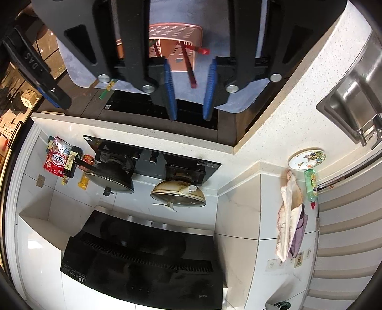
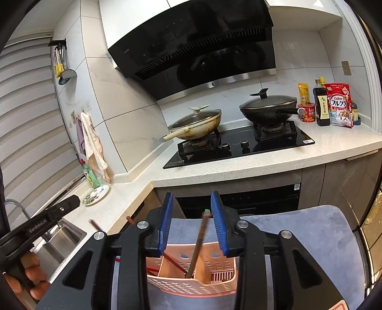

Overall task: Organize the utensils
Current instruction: 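Lower both chopsticks into the pink holder and open both tools, then move both tools back to the remaining chopsticks on the mat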

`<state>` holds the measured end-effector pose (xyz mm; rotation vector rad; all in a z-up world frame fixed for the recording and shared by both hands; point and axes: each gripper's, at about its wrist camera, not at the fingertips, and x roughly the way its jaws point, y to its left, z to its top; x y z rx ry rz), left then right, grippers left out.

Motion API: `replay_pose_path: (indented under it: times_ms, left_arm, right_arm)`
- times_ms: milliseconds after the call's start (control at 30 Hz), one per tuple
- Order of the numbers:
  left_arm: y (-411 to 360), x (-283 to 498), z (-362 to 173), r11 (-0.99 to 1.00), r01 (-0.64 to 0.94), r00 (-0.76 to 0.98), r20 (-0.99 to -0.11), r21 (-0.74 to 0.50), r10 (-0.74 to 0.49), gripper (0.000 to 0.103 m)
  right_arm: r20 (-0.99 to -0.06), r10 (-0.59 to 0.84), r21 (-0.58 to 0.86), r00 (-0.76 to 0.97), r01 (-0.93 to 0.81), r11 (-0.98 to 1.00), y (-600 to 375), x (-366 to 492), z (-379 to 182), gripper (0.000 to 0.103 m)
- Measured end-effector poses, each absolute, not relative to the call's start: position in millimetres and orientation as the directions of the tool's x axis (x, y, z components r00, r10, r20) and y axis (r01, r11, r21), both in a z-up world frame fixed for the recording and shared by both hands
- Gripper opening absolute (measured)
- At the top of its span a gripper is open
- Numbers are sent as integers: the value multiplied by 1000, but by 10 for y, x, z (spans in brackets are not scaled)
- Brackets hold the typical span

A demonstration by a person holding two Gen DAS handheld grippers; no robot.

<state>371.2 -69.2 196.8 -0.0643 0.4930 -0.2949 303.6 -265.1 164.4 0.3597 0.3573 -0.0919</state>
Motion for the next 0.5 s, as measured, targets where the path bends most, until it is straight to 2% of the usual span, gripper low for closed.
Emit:
replay_pose_path:
  times_ms: [67, 200, 500]
  left_arm:
    - [-656, 3644, 1984, 957, 257, 840, -459, -132, -288, 35]
    - [-623, 3450, 2020, 962, 254, 848, -455, -100, -272, 40]
    - [-427, 2817, 2033, 964, 262, 843, -474, -52, -255, 43]
  right_arm:
    - [-353, -20, 321, 935, 141, 937, -2618, 2963, 1693, 34]
    - [-352, -13, 287, 936, 121, 950, -2490, 2749, 1778, 36]
    - [-362, -13, 217, 932, 97, 971, -2139, 2119, 1871, 41]
